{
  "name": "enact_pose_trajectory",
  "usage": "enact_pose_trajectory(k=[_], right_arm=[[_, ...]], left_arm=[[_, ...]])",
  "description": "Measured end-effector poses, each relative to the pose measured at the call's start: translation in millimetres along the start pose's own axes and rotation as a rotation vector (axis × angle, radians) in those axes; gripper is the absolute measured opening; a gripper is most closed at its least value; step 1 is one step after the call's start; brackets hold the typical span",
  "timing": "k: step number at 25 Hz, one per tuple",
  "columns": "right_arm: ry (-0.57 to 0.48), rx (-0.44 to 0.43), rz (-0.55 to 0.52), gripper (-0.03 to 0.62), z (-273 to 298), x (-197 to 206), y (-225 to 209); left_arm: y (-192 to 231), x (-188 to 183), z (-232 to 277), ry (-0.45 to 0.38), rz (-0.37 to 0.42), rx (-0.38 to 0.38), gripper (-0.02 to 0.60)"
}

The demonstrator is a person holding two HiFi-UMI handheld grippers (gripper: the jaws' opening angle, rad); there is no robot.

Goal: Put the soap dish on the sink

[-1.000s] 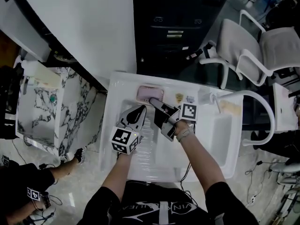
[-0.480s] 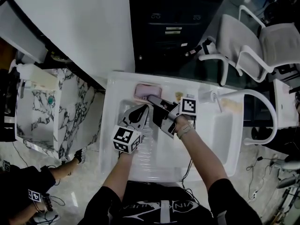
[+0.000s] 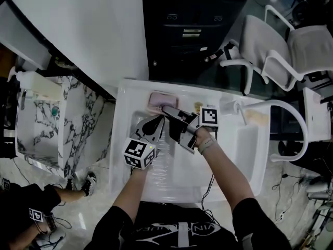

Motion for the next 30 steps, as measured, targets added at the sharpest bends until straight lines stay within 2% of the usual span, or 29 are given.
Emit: enact_pose_trajectory(k=[7, 16, 21, 29, 30], right_arm=[[0.102, 0.066, -0.064, 0.242, -0.4, 4.5, 1.8], [0.093, 0.146, -0.076, 0.281, -7.8, 9.3, -1.2], [0.073, 0.147, -0.08, 0.281, -18.8, 10.4, -1.9], [0.073, 0.183, -0.208, 0.275, -35.9, 18.2, 0.7], [0.075, 0.185, -0.229, 0.248, -38.2, 19.2, 0.8]], left_arm=[[0.2, 5.6, 5.4, 0.025, -0.011, 0.012, 0.015], [-0.7, 9.7, 11.0, 0.074, -0.001, 0.006, 0.015], [0.3, 10.2, 12.2, 0.083, -0.015, 0.002, 0.014], [-0.2, 10.0, 10.2, 0.095, -0.032, 0.0, 0.014], [-0.6, 10.0, 9.6, 0.097, -0.034, -0.001, 0.014]])
Point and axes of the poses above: the fingertips, and each gripper's own axes: z forward along the fingers, y to its left, x out of its underside, the point moved 5 cm from there along -z, backward along the fingers, and after that the axes turned 6 degrees about -x, right-handed, at the moved point
